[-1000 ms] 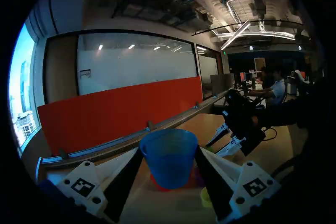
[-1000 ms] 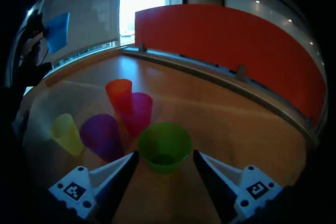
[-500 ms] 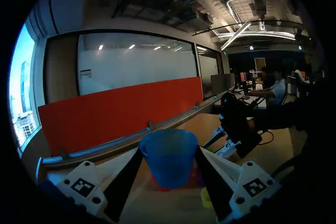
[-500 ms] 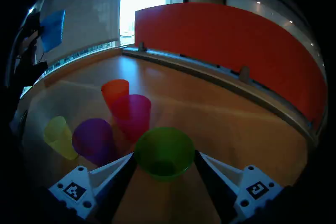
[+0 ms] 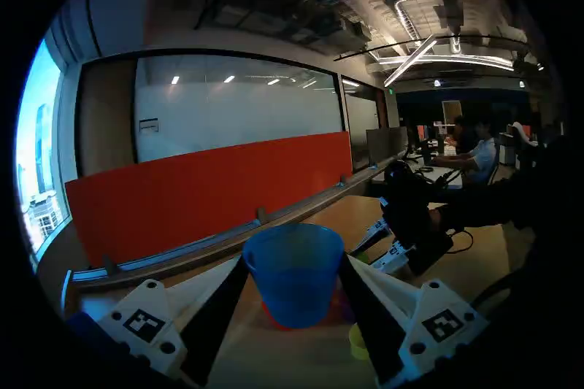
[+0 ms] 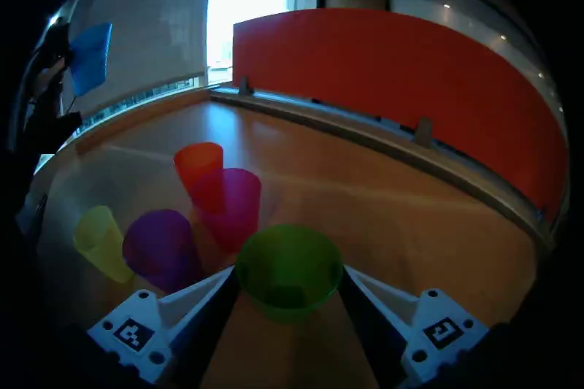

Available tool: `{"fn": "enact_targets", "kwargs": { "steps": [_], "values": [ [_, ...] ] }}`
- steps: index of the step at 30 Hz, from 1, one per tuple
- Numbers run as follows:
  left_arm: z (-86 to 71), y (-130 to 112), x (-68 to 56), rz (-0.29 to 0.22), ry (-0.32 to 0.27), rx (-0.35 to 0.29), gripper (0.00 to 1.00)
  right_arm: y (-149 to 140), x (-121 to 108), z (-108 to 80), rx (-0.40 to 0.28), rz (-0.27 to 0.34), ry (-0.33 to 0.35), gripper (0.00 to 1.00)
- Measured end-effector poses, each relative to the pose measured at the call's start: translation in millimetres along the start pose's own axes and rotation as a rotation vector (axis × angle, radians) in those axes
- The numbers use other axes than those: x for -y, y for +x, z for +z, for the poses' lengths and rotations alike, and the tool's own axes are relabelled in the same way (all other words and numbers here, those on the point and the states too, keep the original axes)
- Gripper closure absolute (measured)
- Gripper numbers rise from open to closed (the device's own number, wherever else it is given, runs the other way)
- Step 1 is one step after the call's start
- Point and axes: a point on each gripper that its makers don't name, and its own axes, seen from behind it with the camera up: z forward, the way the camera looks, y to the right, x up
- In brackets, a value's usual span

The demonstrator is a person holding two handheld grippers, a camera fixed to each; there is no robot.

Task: Pour water

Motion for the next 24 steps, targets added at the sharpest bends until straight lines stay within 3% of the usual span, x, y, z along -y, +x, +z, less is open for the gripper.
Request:
{"fn": "enact_targets", "kwargs": {
  "steps": [8, 24],
  "values": [
    [-0.6, 2, -2.8, -0.003, -0.007, -0.004, 0.14, 9, 3, -9.1, -0.025, 0.015, 0.010, 0.08],
    [-4.1, 4, -4.5, -0.001, -0.007, -0.003, 0.14, 36, 22, -36.5, -0.097, -0.024, 0.024, 0.08]
  ]
}}
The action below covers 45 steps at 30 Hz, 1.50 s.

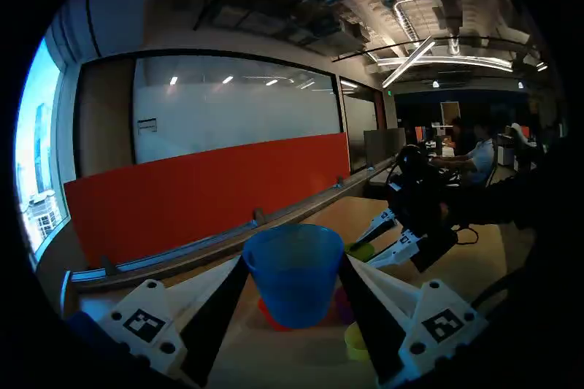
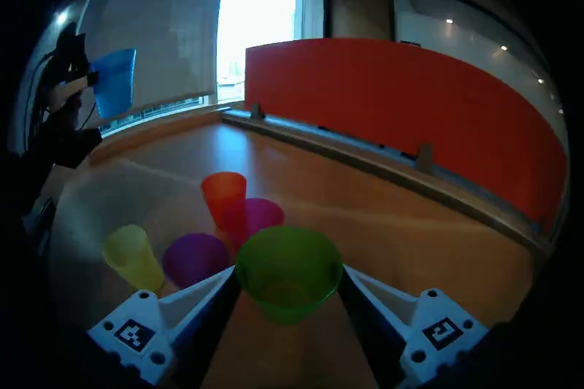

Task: Pour water

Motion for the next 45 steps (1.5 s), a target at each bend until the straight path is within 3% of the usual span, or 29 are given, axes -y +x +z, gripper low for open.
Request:
{"fn": "enact_targets", "kwargs": {
  "steps": [29, 45],
  "values": [
    [-1.7, 11, -7.9, 0.011, -0.015, -0.013, 0.14, 89, 45, -52.8, -0.288, -0.017, 0.012, 0.08],
    [-3.5, 16, -7.2, 0.028, -0.014, -0.029, 0.14, 108, 63, -65.3, -0.346, -0.045, 0.026, 0.07]
  ]
}}
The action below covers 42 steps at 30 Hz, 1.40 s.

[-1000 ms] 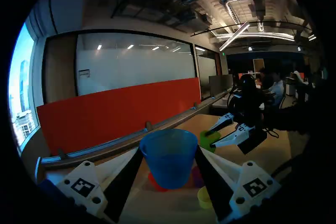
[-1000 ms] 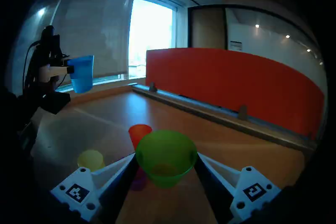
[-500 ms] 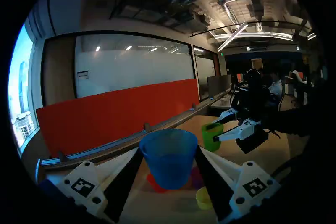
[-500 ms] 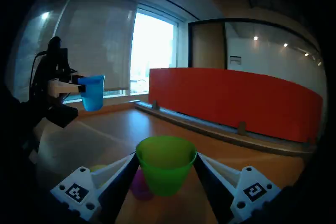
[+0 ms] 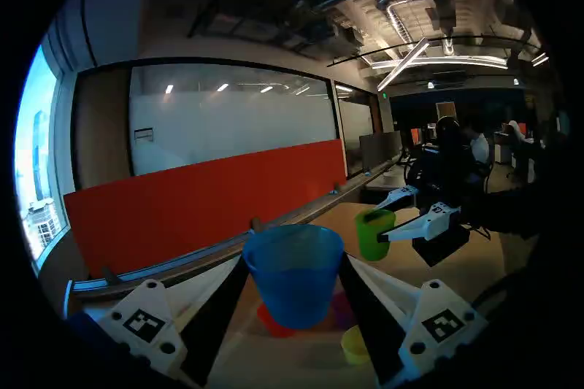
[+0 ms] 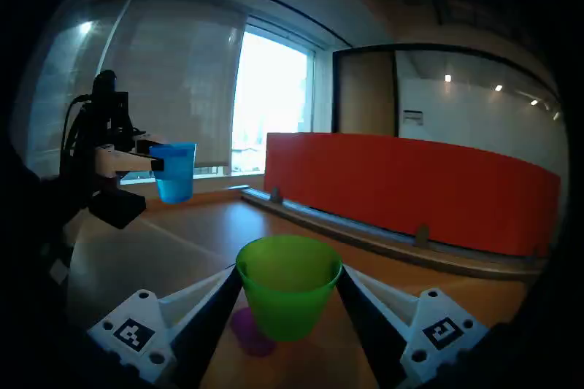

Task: Pour water

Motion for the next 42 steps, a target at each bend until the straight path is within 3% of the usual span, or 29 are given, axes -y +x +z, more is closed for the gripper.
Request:
{"fn": "enact_targets", "kwargs": {
  "steps": [8, 42],
  "values": [
    [-0.2, 6, -1.3, 0.050, 0.004, -0.015, 0.14, 7, 20, 0.0, -0.026, -0.027, 0.035, 0.08],
    [7.0, 49, -13.4, 0.415, 0.077, -0.075, 0.14, -1, 93, 9.8, -0.024, -0.016, 0.207, 0.09]
  ]
}}
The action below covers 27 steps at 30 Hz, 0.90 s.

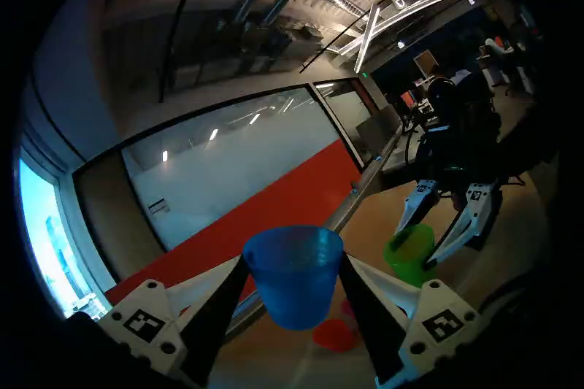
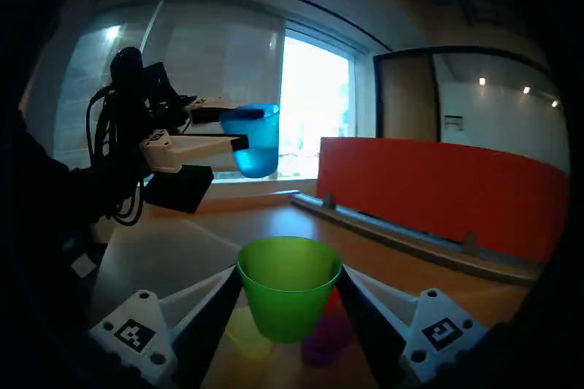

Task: Pour water

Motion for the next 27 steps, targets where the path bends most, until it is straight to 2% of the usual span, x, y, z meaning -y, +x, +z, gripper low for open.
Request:
{"fn": "enact_targets", "kwargs": {
  "steps": [27],
  "values": [
    [1.7, 20, -6.5, 0.218, -0.005, -0.018, 0.14, 2, 37, 14.8, 0.004, 0.011, 0.109, 0.09]
  ]
}}
